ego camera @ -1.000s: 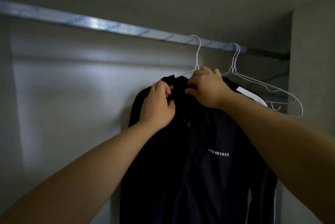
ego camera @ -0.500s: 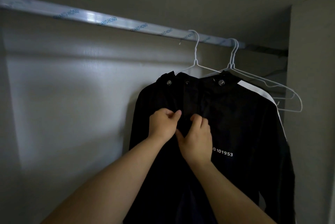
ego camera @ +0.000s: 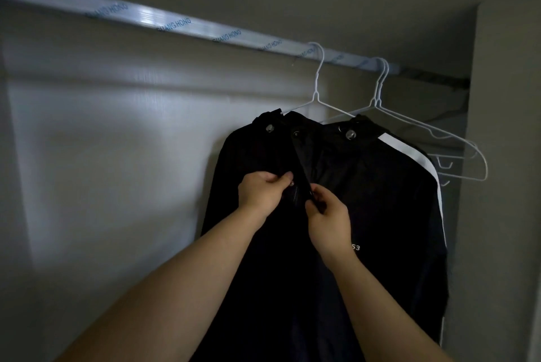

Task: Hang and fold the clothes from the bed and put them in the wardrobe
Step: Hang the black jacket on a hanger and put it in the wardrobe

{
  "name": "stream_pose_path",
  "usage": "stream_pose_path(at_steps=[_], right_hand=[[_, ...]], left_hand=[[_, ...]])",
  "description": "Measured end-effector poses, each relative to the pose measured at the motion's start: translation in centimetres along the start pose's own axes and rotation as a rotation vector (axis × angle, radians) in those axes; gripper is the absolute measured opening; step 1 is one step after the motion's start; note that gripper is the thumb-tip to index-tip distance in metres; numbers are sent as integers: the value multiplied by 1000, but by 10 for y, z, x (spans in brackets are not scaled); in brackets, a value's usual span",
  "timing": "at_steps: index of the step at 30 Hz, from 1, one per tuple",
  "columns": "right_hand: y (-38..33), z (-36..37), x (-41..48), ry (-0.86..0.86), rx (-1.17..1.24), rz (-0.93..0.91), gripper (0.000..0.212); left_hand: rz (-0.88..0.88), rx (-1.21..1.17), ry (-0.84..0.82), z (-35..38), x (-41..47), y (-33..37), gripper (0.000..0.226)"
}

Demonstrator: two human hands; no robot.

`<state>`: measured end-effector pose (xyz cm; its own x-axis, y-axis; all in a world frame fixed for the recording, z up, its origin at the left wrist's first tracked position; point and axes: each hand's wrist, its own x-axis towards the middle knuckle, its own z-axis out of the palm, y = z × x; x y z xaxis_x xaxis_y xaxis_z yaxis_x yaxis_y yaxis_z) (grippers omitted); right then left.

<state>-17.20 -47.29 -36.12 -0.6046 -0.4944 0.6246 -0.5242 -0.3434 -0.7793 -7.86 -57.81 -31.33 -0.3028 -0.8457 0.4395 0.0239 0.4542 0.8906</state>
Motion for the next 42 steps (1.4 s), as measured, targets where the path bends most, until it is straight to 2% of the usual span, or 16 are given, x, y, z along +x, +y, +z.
stream_pose_path(at_steps=[3,6,10,12,16,19,21,26,31,35,38,42], right_hand=[[-5,0,-2,0,12,17,30],[-11,2,-5,145,-49,-44,15],[-20,7,-9,260,-86,-77,16],[-22,10,-9,242,-99,-61,21],[-27,15,-8,225,-10,23,23],[-29,15,-5,186,94,131,17],[-27,12,-2,154,141,165,24],[-21,4,2,97,99,80,21],[-23,1,3,13,174,72,18],[-26,-1,6,-6,133,55,6],[-27,0,8,22,105,95,15],[-28,4,8,62,190,191,36]], left_hand=[[-64,-114,-17,0,-3,3,21],[-44,-97,-51,-3,-5,7,20],[41,-22,-120,-11,-10,9,39],[65,29,-175,-14,-12,9,38],[137,131,-241,-16,-13,14,19],[182,201,-243,-17,-12,20,21],[196,235,-253,-20,-12,24,21],[214,253,-305,-29,-13,31,15],[220,266,-318,-35,-12,32,19],[241,292,-316,-37,-12,31,23],[260,321,-318,-39,-9,33,25],[286,349,-337,-41,-8,34,27]])
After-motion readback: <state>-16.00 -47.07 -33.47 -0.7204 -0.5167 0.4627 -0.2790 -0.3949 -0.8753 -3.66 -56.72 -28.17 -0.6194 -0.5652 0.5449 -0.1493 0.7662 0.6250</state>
